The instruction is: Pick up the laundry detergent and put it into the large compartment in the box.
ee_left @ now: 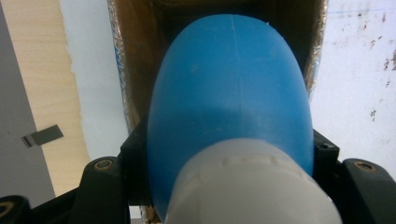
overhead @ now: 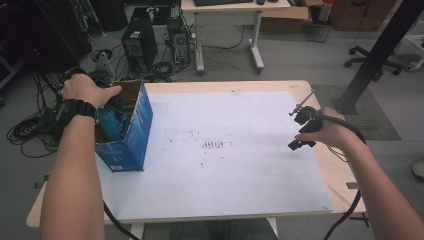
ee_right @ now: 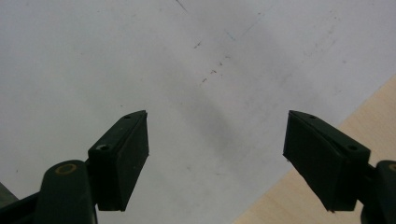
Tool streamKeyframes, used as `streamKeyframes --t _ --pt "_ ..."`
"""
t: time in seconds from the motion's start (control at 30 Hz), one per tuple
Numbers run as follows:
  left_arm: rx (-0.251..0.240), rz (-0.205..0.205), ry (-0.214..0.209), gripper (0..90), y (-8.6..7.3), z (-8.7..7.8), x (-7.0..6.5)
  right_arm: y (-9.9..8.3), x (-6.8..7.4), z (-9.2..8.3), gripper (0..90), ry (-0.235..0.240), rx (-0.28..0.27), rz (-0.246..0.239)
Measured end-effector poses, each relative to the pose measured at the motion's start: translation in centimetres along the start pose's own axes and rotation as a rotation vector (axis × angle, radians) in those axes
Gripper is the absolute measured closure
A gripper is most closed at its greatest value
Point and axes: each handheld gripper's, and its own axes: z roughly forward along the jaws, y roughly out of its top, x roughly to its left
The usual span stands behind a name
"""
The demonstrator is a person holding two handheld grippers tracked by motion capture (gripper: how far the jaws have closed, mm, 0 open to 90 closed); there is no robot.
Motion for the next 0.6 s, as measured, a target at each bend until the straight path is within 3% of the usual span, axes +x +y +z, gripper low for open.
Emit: streamKeyframes --t 0.6 --pt "0.007 -0.011 0.002 37.8 0.1 2.0 -0.1 -0.3 -0.1 0.0 22.6 0.001 0.007 0.005"
